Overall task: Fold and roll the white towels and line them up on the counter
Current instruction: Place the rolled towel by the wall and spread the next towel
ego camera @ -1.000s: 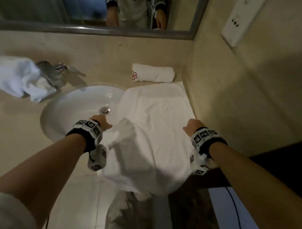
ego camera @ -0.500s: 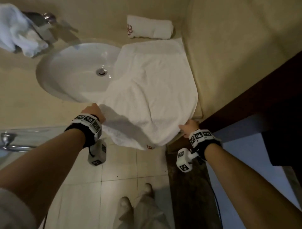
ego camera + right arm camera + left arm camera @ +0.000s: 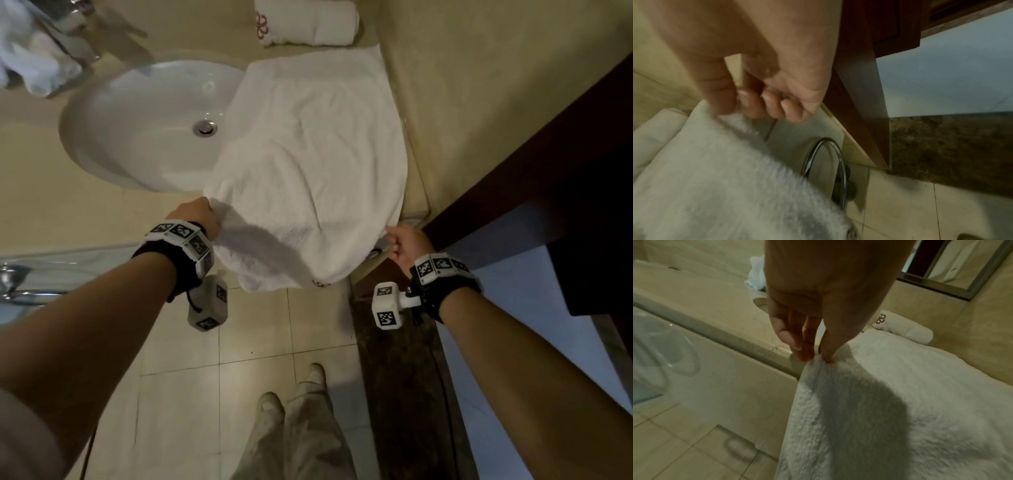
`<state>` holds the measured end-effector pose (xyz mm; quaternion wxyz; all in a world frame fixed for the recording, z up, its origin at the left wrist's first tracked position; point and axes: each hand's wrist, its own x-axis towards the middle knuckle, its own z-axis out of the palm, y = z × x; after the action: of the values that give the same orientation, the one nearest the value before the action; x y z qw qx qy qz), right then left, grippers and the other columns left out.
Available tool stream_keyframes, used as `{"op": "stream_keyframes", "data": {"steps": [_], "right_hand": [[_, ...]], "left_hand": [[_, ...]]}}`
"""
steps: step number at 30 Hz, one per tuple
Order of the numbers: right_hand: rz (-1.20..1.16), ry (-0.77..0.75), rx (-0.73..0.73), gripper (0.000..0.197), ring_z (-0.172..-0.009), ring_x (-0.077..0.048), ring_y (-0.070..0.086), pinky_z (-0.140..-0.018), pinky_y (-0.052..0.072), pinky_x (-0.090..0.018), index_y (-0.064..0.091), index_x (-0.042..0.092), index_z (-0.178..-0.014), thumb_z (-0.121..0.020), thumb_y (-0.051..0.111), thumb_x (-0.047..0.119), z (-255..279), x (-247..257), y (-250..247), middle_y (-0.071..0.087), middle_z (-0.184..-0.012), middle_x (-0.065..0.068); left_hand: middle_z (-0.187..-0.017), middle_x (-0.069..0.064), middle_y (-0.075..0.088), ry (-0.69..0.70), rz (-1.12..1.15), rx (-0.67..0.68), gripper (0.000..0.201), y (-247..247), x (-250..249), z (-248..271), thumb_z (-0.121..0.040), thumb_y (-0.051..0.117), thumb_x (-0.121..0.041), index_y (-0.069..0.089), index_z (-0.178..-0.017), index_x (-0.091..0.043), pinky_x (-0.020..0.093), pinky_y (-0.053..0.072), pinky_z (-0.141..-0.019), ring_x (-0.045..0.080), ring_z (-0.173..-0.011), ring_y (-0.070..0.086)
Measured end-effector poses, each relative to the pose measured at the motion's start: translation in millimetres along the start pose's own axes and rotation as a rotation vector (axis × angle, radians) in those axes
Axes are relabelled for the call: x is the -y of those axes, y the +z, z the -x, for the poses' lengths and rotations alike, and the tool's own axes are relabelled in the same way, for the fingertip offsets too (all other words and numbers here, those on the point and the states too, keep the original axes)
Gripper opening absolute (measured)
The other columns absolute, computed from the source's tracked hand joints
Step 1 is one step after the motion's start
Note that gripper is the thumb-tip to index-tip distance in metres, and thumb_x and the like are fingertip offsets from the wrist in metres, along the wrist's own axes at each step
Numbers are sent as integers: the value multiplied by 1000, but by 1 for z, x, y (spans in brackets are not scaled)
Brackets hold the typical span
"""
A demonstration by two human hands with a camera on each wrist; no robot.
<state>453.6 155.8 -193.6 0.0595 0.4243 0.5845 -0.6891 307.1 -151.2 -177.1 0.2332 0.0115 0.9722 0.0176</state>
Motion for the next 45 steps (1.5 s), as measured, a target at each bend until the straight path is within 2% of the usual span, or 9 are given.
{"op": "stream_keyframes", "data": {"steps": [8,11,15,20,24,29,34,41,45], "right_hand": [[-107,82,-95,24,-30,-8,52,-39,46,-22,42,10,-70,-93,47,3,25,7,-45,56,-36,1],[-258,32,28,27,-67,-18,69,-60,57,-25,45,-2,-83,-69,65,10,38,4,-48,70,-75,-14],[-23,-173,-423,28,-82,-18,53,-65,42,-22,50,-7,-118,-92,47,0,24,-1,-20,55,-104,-12],[38,58,-472,54,-132,-32,38,-108,31,-37,27,-4,-142,-94,46,13,12,3,3,36,-145,-20],[162,-81,-503,52,-130,-32,42,-98,36,-32,28,0,-143,-93,42,3,7,17,17,38,-145,-17],[895,-452,-75,51,-142,-26,24,-117,22,-35,35,16,-143,-95,49,20,10,31,44,27,-153,-9],[1319,-178,132,62,-146,-26,-15,-119,3,-45,3,27,-151,-99,35,40,-12,33,55,-16,-158,-1],[1488,-25,63,65,-146,-36,-1,-117,11,-43,0,20,-151,-99,34,39,-30,68,49,-10,-158,-11],[1452,-95,-2,51,-132,-32,41,-104,36,-34,41,5,-137,-98,39,37,-37,96,51,38,-146,-15]], "left_hand": [[-104,20,62,0,27,21,18,-3,5,-5,-86,57,-19,57,-98,-6,34,42,-71,32,-82,56],[-101,21,63,-11,47,47,16,-6,6,-6,-87,57,-19,56,-94,-5,34,42,-69,30,-78,54],[-107,24,63,-32,42,31,25,-6,5,-5,-92,51,-17,61,-101,3,37,42,-73,37,-95,61],[-96,22,62,-51,55,47,28,-14,18,-1,-93,51,-18,60,-100,7,34,40,-71,33,-82,55],[-108,24,58,-45,132,22,34,-20,25,2,-90,55,-19,50,-115,4,42,44,-82,39,-101,57],[-121,21,50,263,264,-110,31,-22,2,2,-88,59,-17,53,-116,-4,41,41,-95,38,-109,51],[-141,9,44,463,218,22,45,-11,-31,-2,-90,57,-20,47,-134,-13,35,32,-108,28,-128,43],[-148,2,36,487,144,86,45,-10,-54,-18,-89,59,-24,50,-133,-20,39,30,-112,27,-133,35],[-135,10,46,436,192,90,39,-24,-69,-29,-91,55,-25,50,-130,-17,37,38,-101,28,-120,48]]}}
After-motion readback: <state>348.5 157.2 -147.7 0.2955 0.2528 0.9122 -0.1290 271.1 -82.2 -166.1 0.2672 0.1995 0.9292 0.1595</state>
